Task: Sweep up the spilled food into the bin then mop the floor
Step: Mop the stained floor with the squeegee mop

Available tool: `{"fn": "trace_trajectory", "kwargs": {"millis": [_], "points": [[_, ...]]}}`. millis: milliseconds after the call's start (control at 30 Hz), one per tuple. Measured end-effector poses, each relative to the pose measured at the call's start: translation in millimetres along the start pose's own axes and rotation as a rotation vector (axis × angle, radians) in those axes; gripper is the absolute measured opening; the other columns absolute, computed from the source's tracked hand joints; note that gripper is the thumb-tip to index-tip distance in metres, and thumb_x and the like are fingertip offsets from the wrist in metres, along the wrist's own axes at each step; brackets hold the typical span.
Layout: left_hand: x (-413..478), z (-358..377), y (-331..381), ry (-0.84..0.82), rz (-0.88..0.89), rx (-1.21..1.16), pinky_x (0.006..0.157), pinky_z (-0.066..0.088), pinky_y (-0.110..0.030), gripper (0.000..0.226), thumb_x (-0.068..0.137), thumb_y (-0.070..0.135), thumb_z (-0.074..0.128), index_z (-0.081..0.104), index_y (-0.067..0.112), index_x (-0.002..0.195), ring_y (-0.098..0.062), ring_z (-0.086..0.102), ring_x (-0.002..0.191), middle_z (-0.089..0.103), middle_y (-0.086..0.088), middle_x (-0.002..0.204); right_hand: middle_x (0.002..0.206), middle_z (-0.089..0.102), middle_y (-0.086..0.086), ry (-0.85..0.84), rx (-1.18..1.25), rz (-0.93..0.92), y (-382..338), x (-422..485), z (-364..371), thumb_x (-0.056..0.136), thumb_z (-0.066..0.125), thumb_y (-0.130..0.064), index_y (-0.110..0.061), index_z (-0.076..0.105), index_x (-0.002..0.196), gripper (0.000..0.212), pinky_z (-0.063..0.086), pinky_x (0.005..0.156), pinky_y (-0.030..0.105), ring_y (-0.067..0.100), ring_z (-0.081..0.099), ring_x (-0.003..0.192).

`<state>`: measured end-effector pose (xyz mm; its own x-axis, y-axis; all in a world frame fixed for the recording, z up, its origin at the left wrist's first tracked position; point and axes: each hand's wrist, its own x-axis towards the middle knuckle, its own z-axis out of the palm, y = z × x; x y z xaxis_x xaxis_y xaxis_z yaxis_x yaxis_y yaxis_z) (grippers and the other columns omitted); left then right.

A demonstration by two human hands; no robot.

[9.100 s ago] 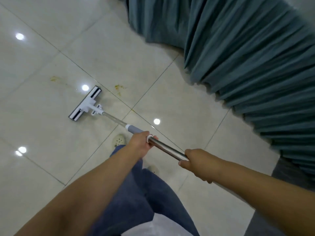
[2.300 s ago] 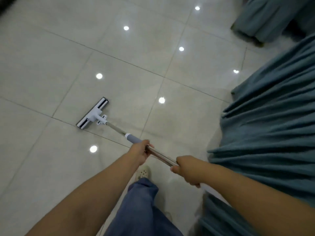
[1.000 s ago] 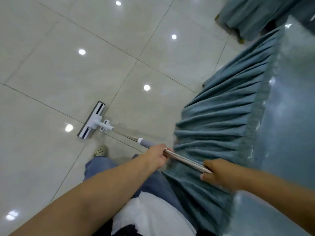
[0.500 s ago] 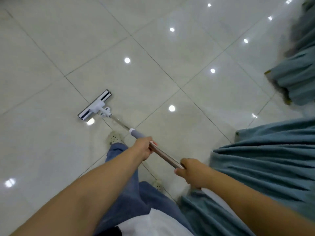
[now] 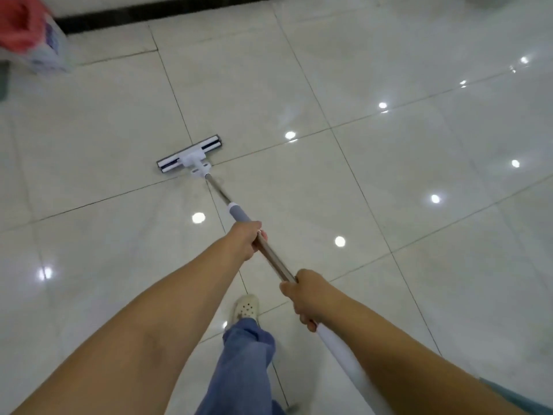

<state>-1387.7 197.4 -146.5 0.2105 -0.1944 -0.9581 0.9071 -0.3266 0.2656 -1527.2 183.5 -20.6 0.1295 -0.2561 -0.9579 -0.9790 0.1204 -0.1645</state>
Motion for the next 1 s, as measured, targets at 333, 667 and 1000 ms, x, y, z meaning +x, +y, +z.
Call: {"fn": "trace_trajectory", "kwargs": {"millis": [333,667,1000], "points": [[57,11,117,0.114,0.149,0.071,0.047,0.049,-0.019,0.019,0.099,0.013,0.046,0.041,0.007,0.081,-0.012,0.043,0.056,0.041,-0.004,0.075,0.062,0.045,0.012,-0.069,0.025,-0.082,-116,65,-37,0.098,0.043,-0.022,-0.006,0.041,0.073,0.030,0.037,0.047,0.028,0.020,0.041,0.046],[52,161,-1,0.019,0.002,-0.043,0.050,0.049,-0.019,0.011,0.100,0.009,0.042,0.035,0.001,0.103,-0.014,0.042,0.057,0.036,-0.007,0.078,0.086,0.051,0.004,0.029,-0.240,-0.108,41,83,-178,0.097,0.047,-0.036,-0.013,0.047,0.104,0.024,0.047,0.068,0.025,0.013,0.048,0.064],[-25,402,-175,-0.107,-0.302,-0.152,0.039,0.050,-0.022,0.007,0.097,0.003,0.045,0.038,0.003,0.098,-0.017,0.042,0.055,0.039,-0.012,0.078,0.070,0.045,-0.004,-0.008,-0.345,-0.003,260,9,-395,0.097,0.044,-0.036,-0.017,0.048,0.088,0.022,0.034,0.047,0.015,0.006,0.039,0.051]]}}
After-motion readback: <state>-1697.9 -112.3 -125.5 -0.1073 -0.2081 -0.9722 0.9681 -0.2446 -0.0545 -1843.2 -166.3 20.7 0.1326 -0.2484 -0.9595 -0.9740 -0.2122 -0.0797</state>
